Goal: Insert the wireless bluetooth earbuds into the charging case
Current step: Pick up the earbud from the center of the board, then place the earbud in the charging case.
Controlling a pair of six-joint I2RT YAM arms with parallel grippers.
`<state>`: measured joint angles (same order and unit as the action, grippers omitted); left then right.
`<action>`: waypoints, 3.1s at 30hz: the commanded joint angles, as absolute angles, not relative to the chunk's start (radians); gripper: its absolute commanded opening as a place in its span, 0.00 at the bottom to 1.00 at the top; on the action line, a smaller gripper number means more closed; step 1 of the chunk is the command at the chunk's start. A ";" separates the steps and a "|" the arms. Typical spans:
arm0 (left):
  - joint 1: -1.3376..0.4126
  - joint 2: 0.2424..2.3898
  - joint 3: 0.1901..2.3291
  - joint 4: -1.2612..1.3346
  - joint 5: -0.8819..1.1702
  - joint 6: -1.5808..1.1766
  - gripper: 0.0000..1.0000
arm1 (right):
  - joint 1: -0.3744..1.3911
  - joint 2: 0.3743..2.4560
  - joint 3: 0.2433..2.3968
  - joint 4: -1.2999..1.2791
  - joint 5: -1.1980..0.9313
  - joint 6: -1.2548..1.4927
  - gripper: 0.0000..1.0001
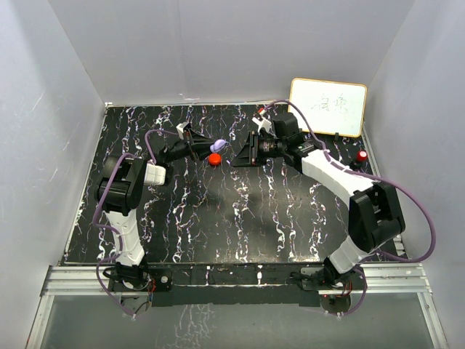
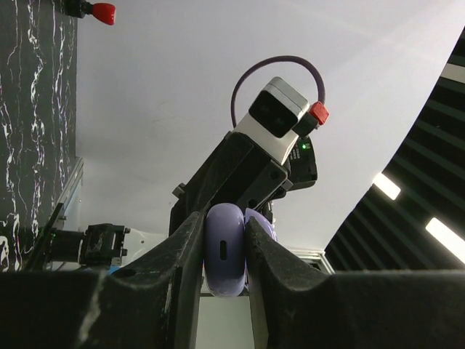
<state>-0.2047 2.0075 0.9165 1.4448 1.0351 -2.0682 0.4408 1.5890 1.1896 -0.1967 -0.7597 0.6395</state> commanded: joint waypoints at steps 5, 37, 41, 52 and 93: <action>-0.199 1.939 0.880 1.789 1.076 -2.138 0.00 | 0.422 1.612 1.250 -0.066 -0.832 0.754 0.11; -0.197 2.002 0.816 1.779 1.104 -1.961 0.00 | 0.380 1.679 1.121 0.051 -0.965 0.856 0.10; -0.198 1.993 0.819 1.712 1.096 -1.899 0.00 | 0.375 1.667 1.098 0.060 -0.970 0.856 0.10; -0.197 1.925 0.811 1.458 1.042 -1.684 0.00 | 0.359 1.659 1.063 0.071 -0.980 0.830 0.10; -0.199 1.911 0.774 1.338 0.967 -1.687 0.00 | 0.374 1.829 1.161 0.242 -1.004 0.942 0.09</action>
<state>-0.2047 1.9873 0.7712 1.3338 0.9676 -1.7164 0.3668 1.8183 1.1168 0.1852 -0.9840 0.9291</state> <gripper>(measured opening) 0.248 0.139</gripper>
